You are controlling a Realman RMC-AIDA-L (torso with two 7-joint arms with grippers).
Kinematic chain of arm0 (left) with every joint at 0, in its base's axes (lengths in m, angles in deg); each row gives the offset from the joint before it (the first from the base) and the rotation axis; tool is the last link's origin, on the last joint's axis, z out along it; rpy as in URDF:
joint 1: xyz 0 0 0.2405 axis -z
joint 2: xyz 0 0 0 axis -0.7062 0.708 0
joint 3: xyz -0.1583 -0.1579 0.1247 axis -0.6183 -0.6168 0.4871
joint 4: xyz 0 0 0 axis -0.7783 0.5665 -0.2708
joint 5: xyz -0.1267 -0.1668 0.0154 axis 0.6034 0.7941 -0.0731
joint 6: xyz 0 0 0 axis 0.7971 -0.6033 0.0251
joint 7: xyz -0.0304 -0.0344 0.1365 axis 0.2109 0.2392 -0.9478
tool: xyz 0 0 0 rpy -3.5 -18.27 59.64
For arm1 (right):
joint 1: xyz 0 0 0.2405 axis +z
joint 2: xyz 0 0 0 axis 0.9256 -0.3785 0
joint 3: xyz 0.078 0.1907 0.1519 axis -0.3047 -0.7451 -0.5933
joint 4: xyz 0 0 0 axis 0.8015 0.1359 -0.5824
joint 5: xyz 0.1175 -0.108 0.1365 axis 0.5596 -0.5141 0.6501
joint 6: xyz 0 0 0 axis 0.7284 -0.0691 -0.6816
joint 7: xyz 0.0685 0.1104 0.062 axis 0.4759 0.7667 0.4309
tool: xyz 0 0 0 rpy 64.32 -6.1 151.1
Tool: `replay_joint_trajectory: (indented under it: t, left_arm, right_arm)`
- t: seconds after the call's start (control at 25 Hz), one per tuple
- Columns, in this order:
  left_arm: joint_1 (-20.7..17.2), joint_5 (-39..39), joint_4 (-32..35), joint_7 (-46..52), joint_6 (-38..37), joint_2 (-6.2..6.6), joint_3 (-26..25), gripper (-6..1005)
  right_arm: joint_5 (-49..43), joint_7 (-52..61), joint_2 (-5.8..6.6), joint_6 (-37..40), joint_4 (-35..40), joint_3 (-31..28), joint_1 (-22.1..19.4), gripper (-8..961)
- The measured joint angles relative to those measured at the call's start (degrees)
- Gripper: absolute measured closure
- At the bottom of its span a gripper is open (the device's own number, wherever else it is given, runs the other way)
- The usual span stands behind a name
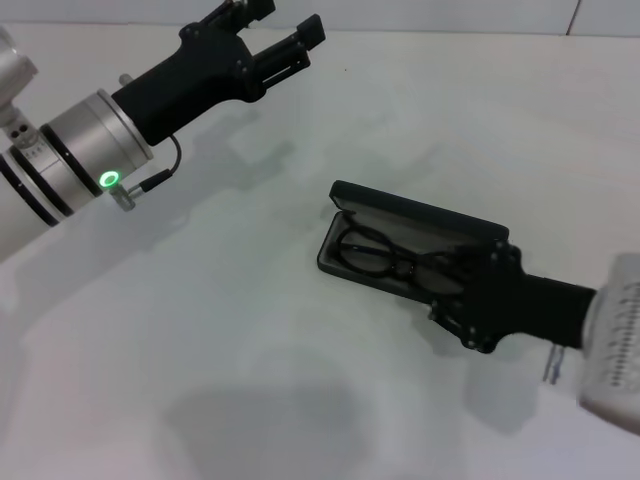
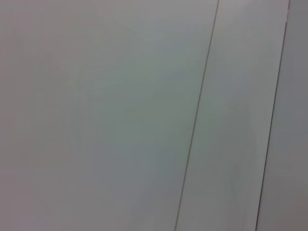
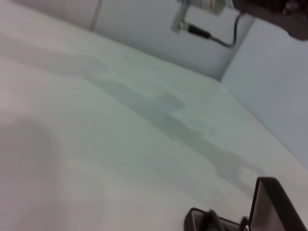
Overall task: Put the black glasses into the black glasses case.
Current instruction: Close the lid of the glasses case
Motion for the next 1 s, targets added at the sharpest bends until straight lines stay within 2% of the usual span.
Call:
replay_joint_trajectory:
  t: [0.28,0.36,0.44,0.52,0.68,0.76,0.8,1.0]
  left_arm:
    - [0.6,-0.3,0.0,0.0,0.3,-0.14,0.0,169]
    - [0.7,-1.4,0.0,0.0,0.6,-0.22,0.0,169]
    - [1.1,-3.4,0.0,-0.1,1.6,-0.26,0.0,169]
    - [2.3,-6.5,0.0,0.0,3.6,-0.41,0.0,169]
    - [5.8,-12.6,1.0,0.7,9.5,-0.91,0.0,169]
    - [6.5,-14.4,2.1,0.6,12.4,-0.98,0.0,169]
    - [6.5,-14.5,2.3,0.5,12.9,-0.99,0.0,169]
    - [6.0,-14.9,2.8,-0.5,16.2,-1.05,0.0,169]
  right_arm:
    - [0.0,1.6,-0.32,20.7,-5.4,-13.6,2.0,534]
    - [0.1,1.7,-0.34,27.9,-8.8,-18.6,4.0,527]
    - [-0.1,2.5,-0.06,38.3,-15.6,-26.7,8.2,520]
    - [-1.3,3.0,1.13,47.0,-22.6,-33.4,12.2,513]
    - [-4.6,2.8,5.77,60.7,-37.8,-45.5,19.8,499]
    - [-6.9,2.0,7.37,63.1,-43.8,-49.3,22.6,492]
    - [-7.9,1.9,7.41,63.0,-44.9,-50.0,23.2,488]
    - [-10.3,1.7,5.56,60.1,-39.7,-50.4,21.1,471]
